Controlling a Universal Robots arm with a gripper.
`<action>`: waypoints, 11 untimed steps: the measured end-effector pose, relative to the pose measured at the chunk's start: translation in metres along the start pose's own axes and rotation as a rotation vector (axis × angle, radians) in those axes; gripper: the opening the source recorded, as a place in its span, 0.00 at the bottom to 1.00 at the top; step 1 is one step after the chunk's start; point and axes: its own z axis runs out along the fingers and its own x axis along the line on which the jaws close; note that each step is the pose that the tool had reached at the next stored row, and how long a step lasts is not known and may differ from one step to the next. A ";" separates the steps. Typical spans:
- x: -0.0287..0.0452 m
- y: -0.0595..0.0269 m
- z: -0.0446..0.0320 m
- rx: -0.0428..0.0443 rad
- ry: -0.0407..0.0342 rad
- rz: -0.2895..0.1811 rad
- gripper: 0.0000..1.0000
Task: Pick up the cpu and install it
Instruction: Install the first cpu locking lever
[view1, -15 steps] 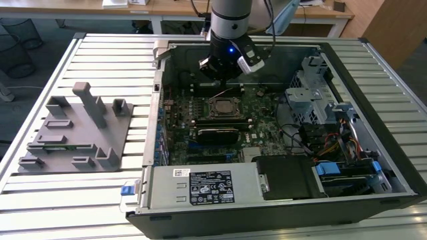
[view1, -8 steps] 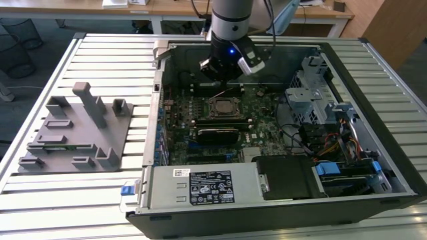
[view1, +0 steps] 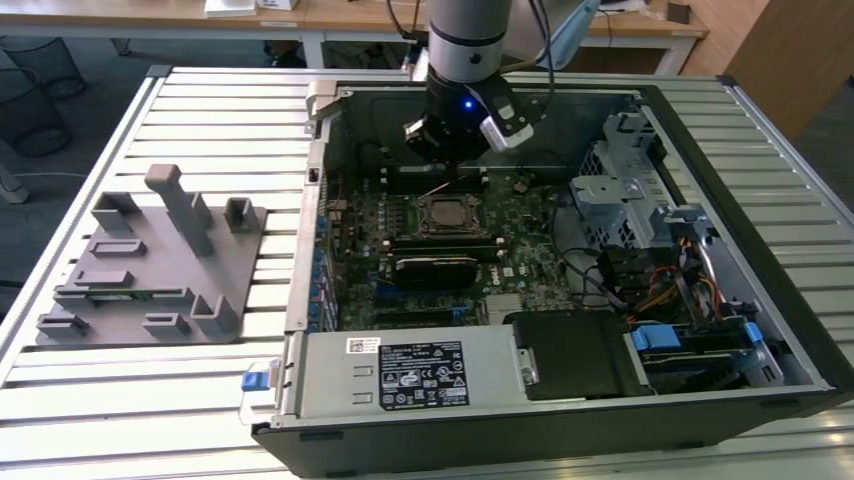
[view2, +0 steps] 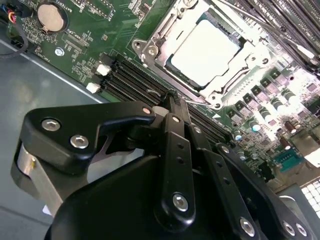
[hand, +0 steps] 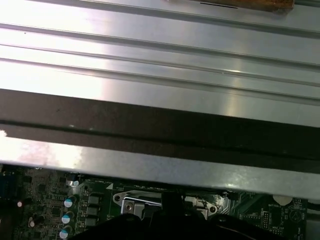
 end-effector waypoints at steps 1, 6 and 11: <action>-0.0003 0.0003 0.0002 0.0000 0.0000 0.000 0.11; -0.0012 0.0014 0.0013 0.0000 0.0000 -0.001 0.11; -0.0043 0.0011 0.0052 0.0000 0.0004 -0.003 0.11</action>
